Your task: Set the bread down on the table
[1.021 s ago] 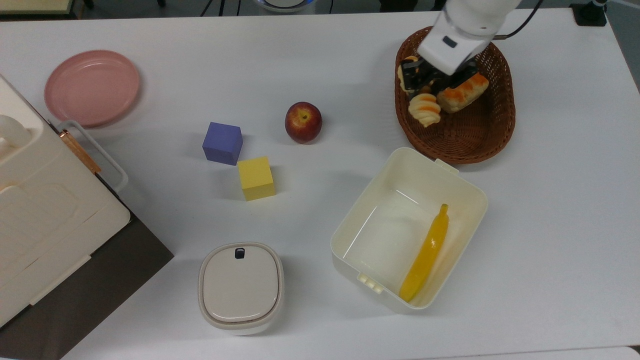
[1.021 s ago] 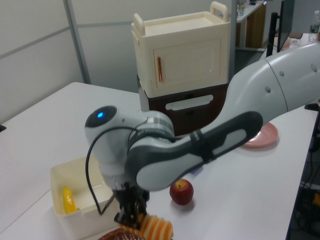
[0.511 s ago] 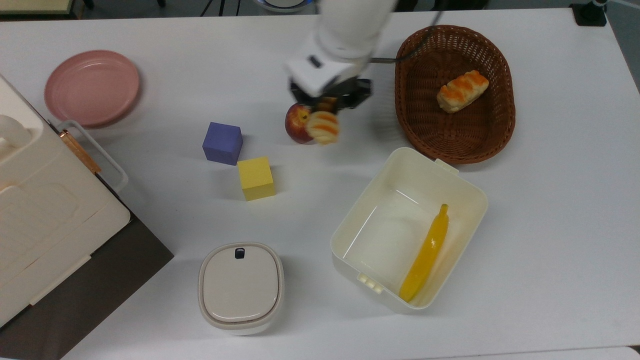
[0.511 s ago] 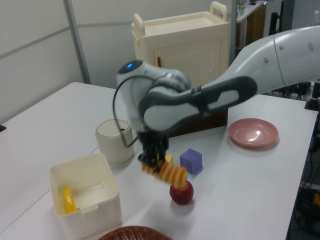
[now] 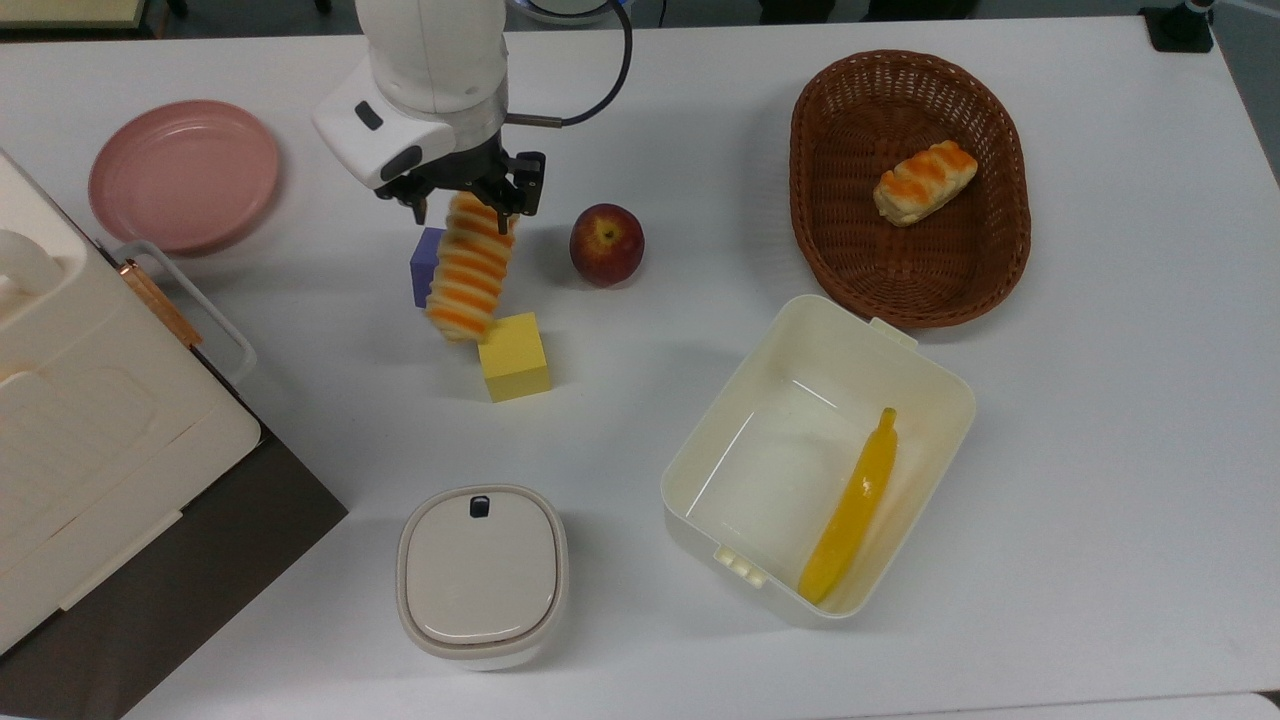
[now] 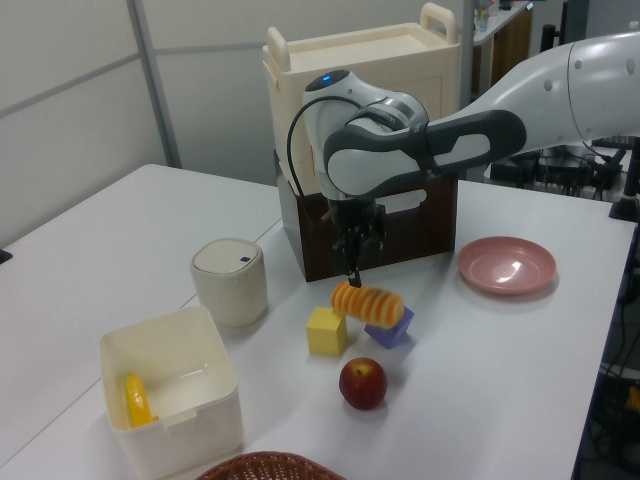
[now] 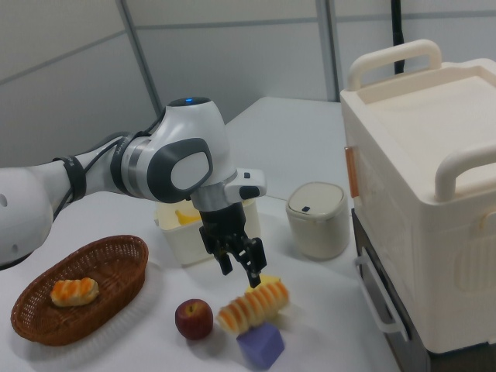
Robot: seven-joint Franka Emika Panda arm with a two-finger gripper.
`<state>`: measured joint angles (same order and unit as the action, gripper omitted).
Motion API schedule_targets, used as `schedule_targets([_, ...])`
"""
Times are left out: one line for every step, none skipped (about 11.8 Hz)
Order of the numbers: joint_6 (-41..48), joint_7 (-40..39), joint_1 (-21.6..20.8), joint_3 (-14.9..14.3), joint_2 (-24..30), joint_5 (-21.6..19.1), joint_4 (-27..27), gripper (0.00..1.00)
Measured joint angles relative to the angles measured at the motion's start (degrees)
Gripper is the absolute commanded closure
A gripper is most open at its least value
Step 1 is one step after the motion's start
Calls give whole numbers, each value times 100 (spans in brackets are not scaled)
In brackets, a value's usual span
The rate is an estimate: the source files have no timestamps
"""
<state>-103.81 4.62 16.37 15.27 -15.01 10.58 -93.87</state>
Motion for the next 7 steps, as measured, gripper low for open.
schedule_targets([0, 0, 9, 0, 14, 0, 40, 0])
schedule_targets([0, 0, 22, 0, 43, 1, 95, 0])
schedule_targets([0, 1, 90, -1, 134, 0, 212, 0])
schedule_targets([0, 1, 185, -2, 258, 0, 300, 0])
schedule_targets([0, 1, 251, -1, 356, 0, 337, 0])
schedule_targets([0, 1, 347, -2, 526, -1, 363, 0])
schedule_targets([44, 1, 393, -2, 636, -3, 365, 0])
